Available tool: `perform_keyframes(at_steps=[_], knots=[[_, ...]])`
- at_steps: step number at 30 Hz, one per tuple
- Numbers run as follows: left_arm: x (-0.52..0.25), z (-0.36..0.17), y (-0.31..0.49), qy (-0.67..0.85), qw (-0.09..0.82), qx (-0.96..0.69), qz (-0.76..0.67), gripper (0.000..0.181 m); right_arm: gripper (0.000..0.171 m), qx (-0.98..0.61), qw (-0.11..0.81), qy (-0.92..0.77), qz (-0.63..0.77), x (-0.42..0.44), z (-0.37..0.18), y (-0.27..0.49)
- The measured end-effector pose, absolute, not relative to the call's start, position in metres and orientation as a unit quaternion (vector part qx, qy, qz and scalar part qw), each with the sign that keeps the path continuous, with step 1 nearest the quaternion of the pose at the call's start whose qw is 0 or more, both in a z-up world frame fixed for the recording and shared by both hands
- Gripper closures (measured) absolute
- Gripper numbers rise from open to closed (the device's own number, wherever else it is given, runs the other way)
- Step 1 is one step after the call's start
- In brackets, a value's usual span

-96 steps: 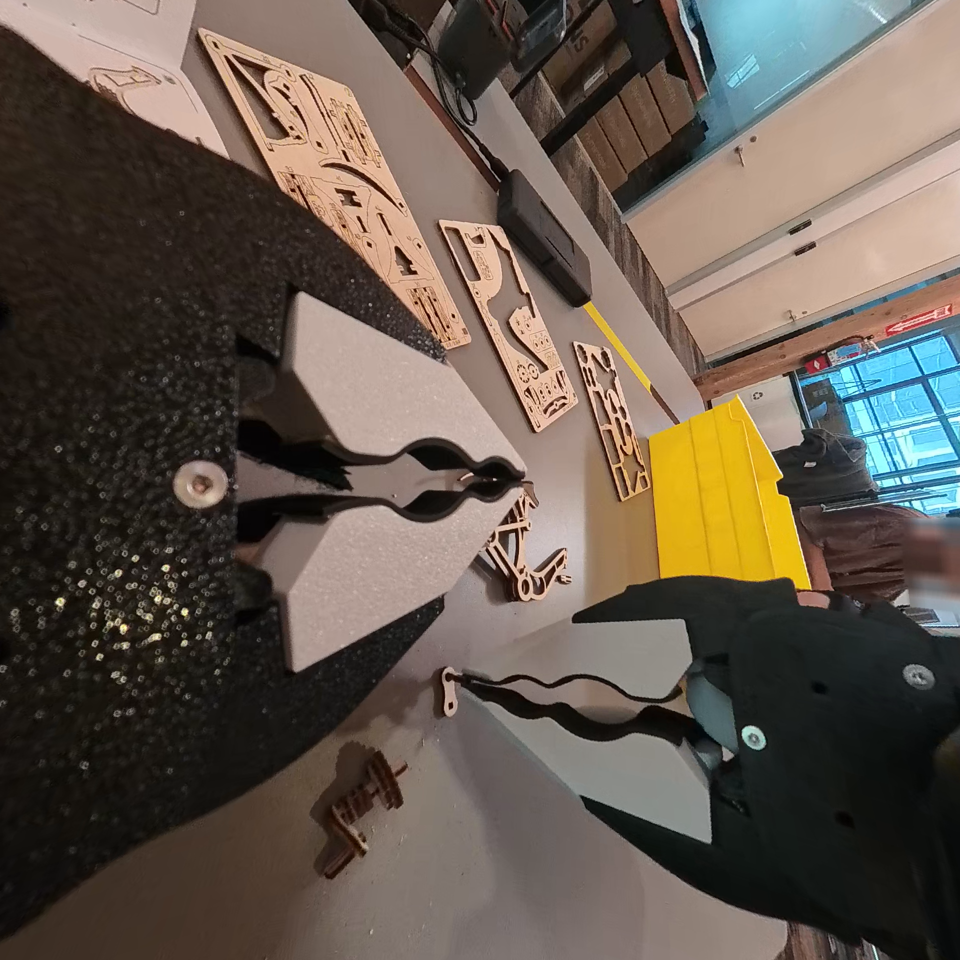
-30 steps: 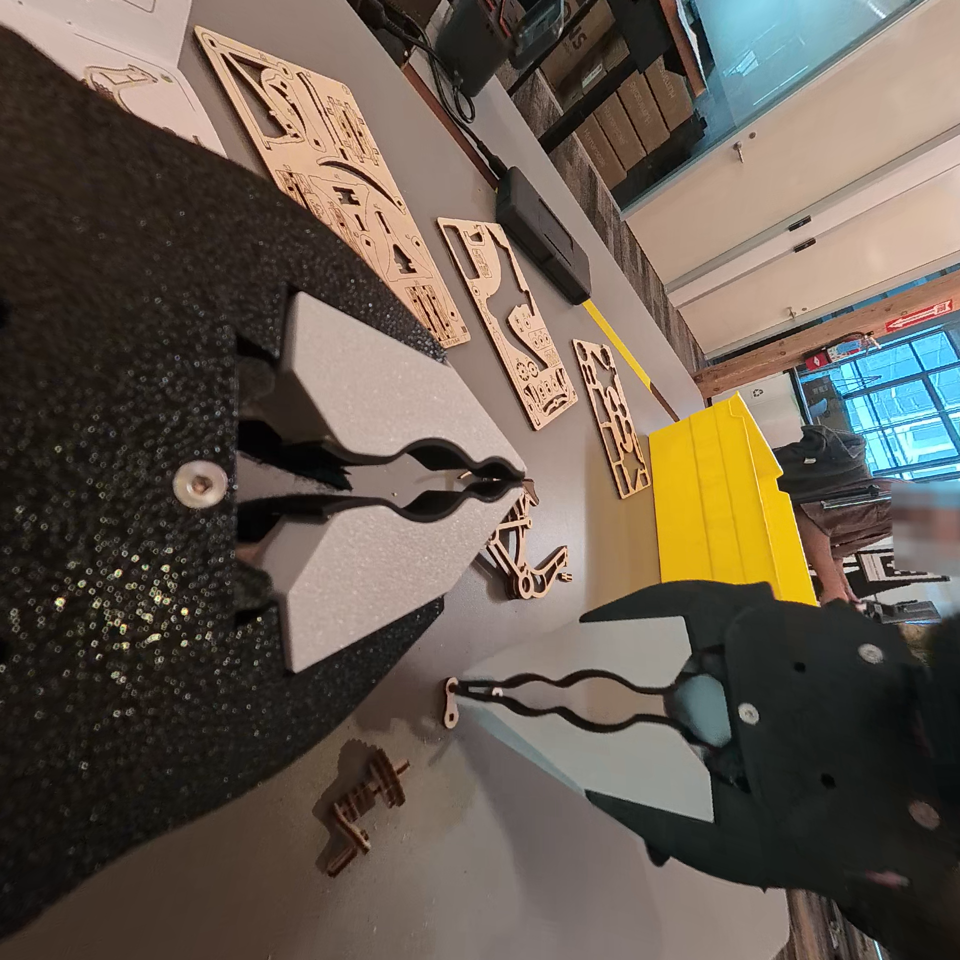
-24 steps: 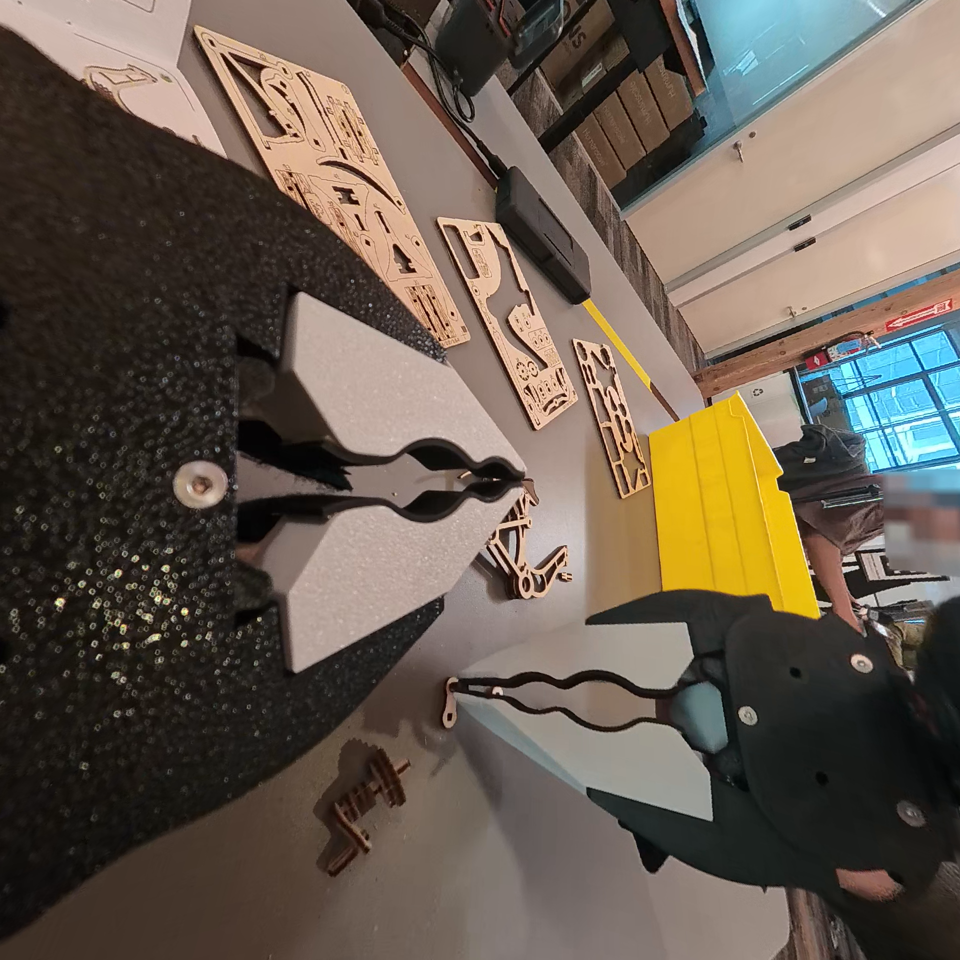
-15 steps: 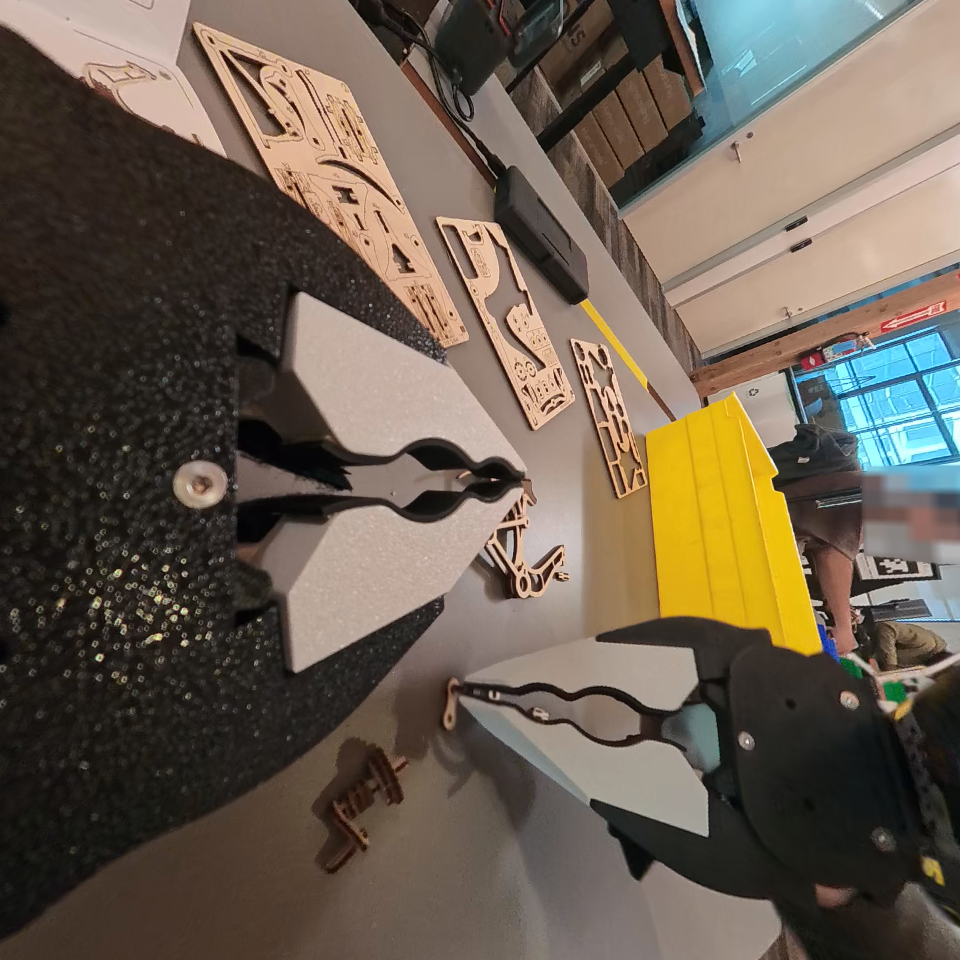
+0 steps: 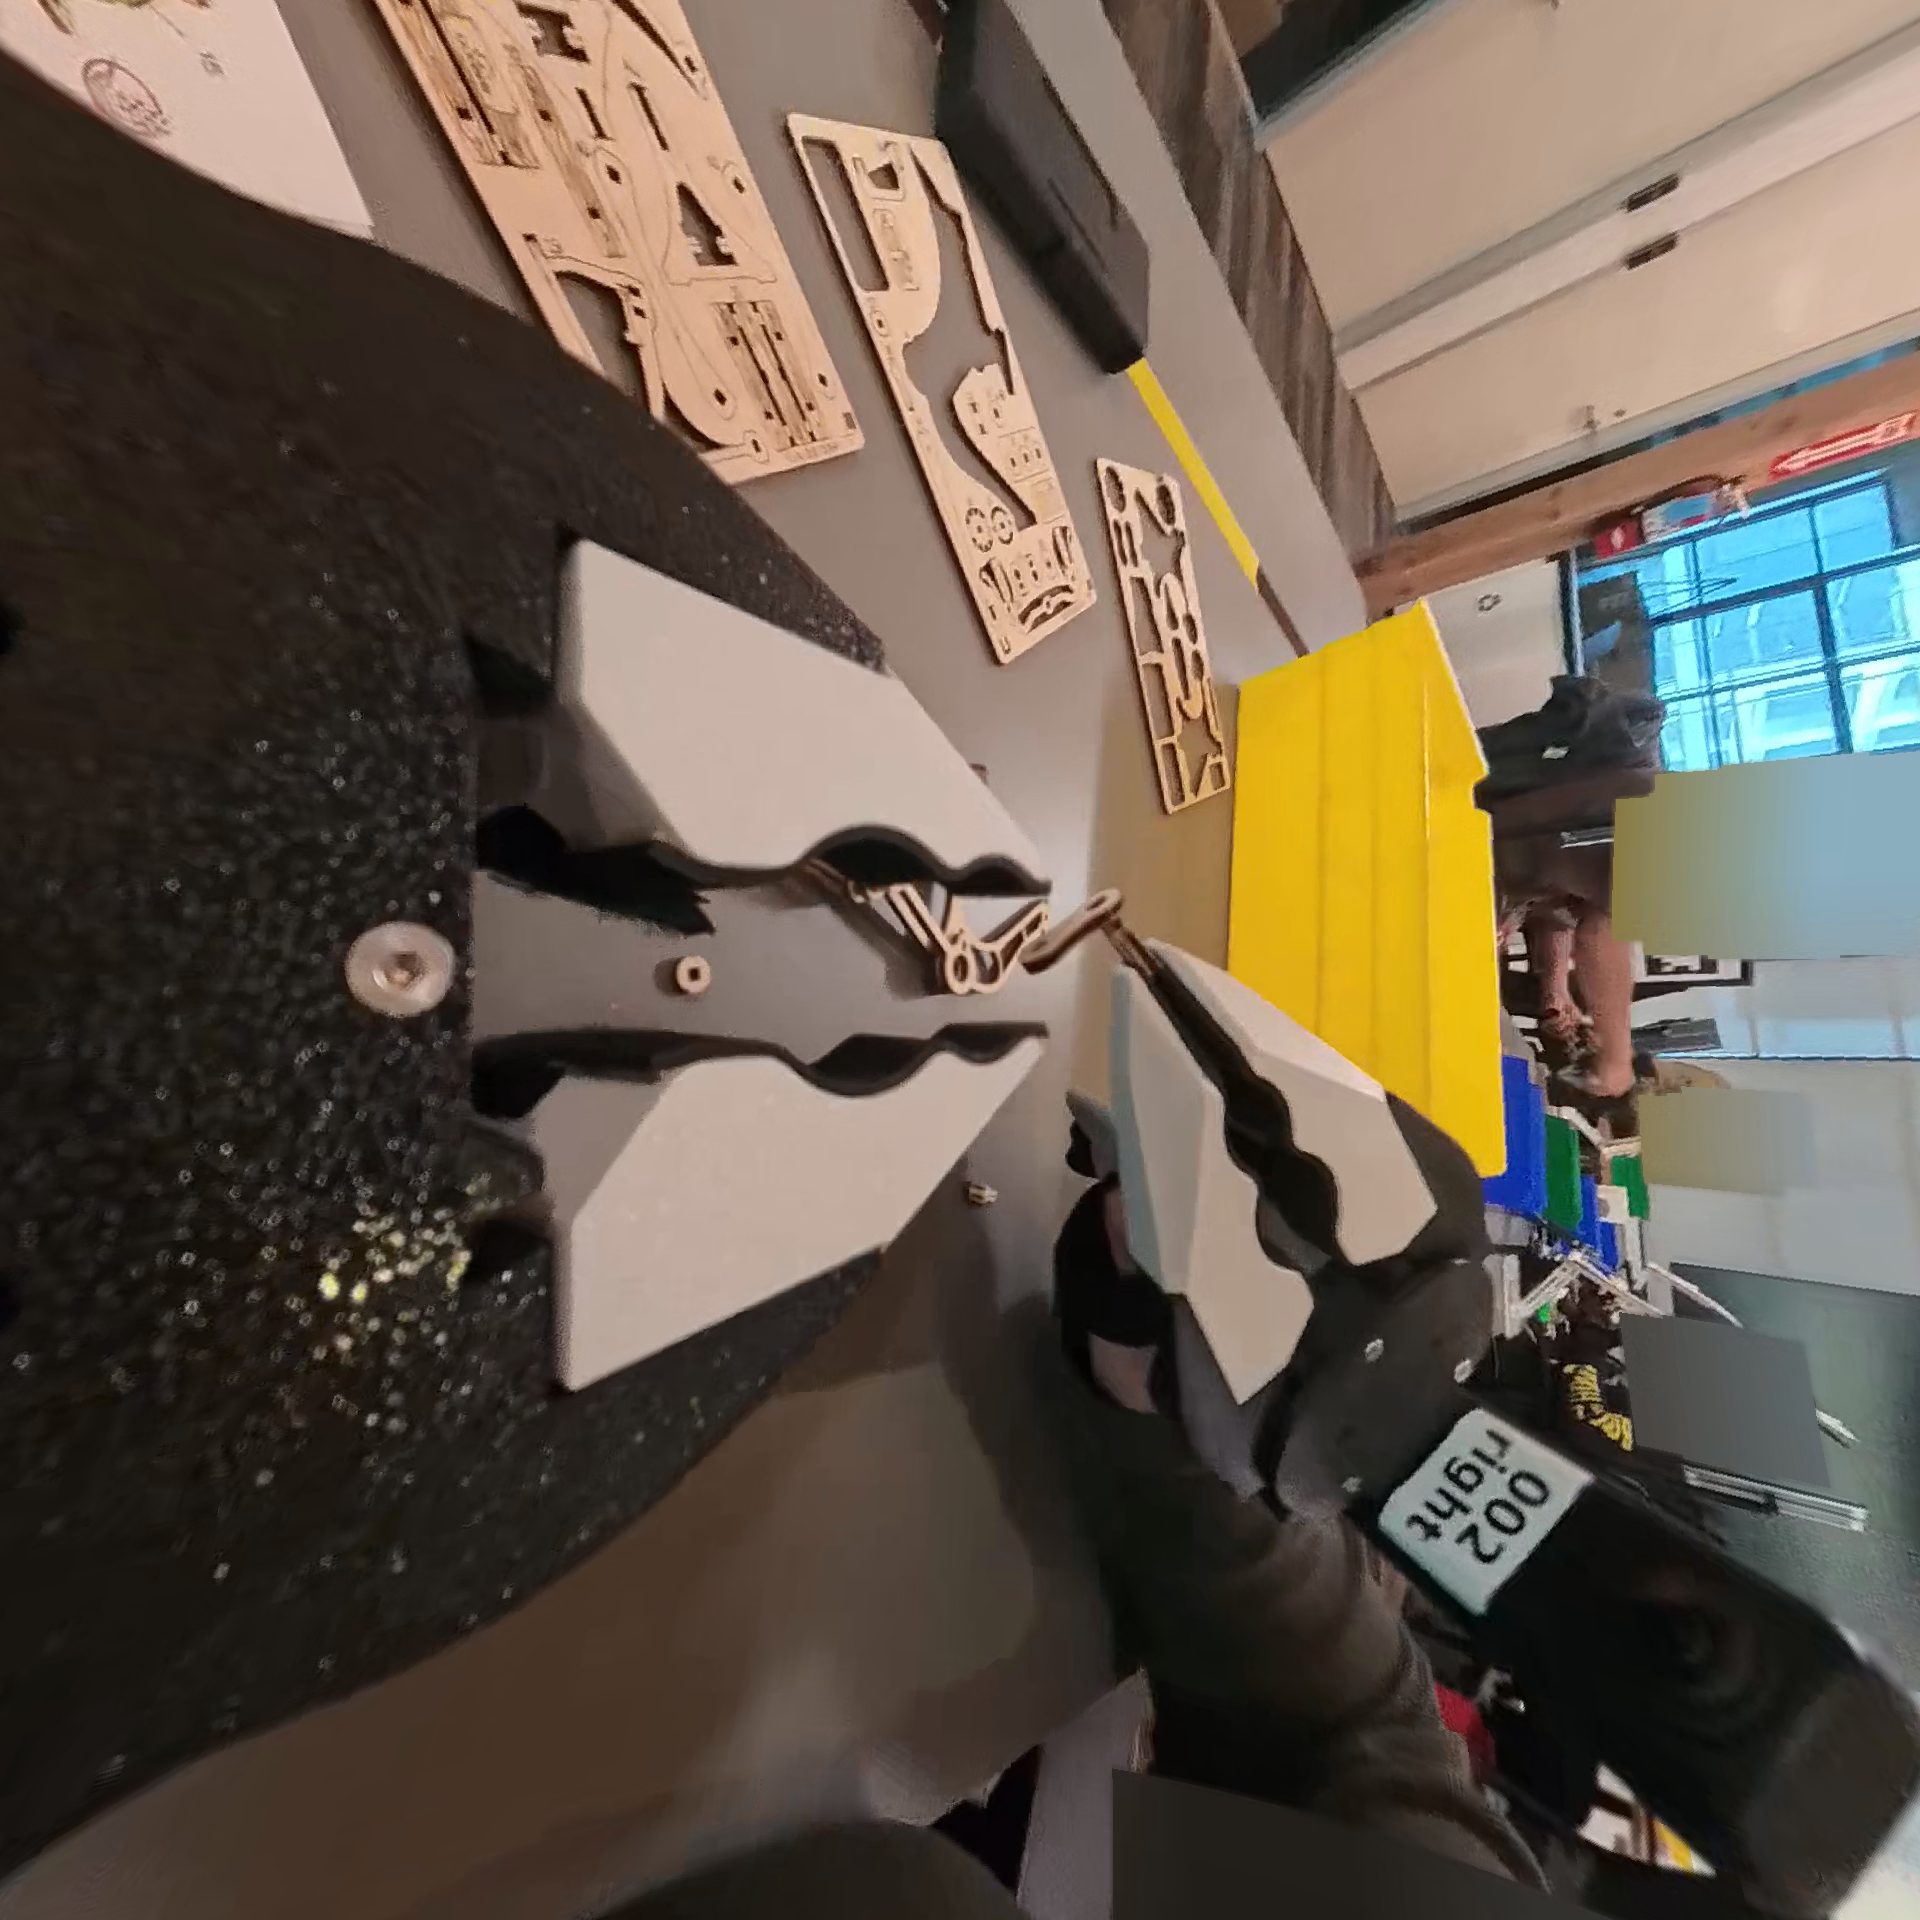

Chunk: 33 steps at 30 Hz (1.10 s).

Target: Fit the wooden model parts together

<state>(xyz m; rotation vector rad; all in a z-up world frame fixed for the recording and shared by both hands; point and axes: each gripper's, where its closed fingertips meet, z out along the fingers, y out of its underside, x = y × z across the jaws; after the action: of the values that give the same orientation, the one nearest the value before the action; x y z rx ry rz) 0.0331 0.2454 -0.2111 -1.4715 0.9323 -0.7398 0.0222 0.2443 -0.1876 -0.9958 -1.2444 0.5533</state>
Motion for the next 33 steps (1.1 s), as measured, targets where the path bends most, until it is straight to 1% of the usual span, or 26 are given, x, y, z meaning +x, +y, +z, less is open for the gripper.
perform_keyframes(at_steps=[2, 9, 15, 20, 25, 33], knots=[[0.033, -0.209, 0.246, 0.398, 0.593, -0.627, -0.312, 0.170, 0.170, -0.428, 0.674, -0.554, 0.236, 0.020, -0.188, 0.242], [0.030, -0.209, 0.247, 0.390, 0.585, -0.633, -0.324, 0.181, 0.171, -0.407, 0.680, -0.565, 0.230, 0.020, -0.187, 0.237], [0.031, -0.218, 0.247, 0.370, 0.543, -0.658, -0.368, 0.181, 0.171, -0.422, 0.673, -0.569, 0.213, 0.021, -0.195, 0.240], [0.030, -0.231, 0.259, 0.329, 0.511, -0.699, -0.376, 0.181, 0.171, -0.433, 0.678, -0.588, 0.088, 0.018, -0.208, 0.253], [0.030, -0.237, 0.266, 0.292, 0.483, -0.725, -0.394, 0.181, 0.171, -0.442, 0.671, -0.595, 0.032, 0.016, -0.215, 0.260], [0.029, -0.240, 0.269, 0.274, 0.482, -0.738, -0.384, 0.181, 0.170, -0.513, 0.647, -0.561, 0.065, 0.014, -0.216, 0.264]])
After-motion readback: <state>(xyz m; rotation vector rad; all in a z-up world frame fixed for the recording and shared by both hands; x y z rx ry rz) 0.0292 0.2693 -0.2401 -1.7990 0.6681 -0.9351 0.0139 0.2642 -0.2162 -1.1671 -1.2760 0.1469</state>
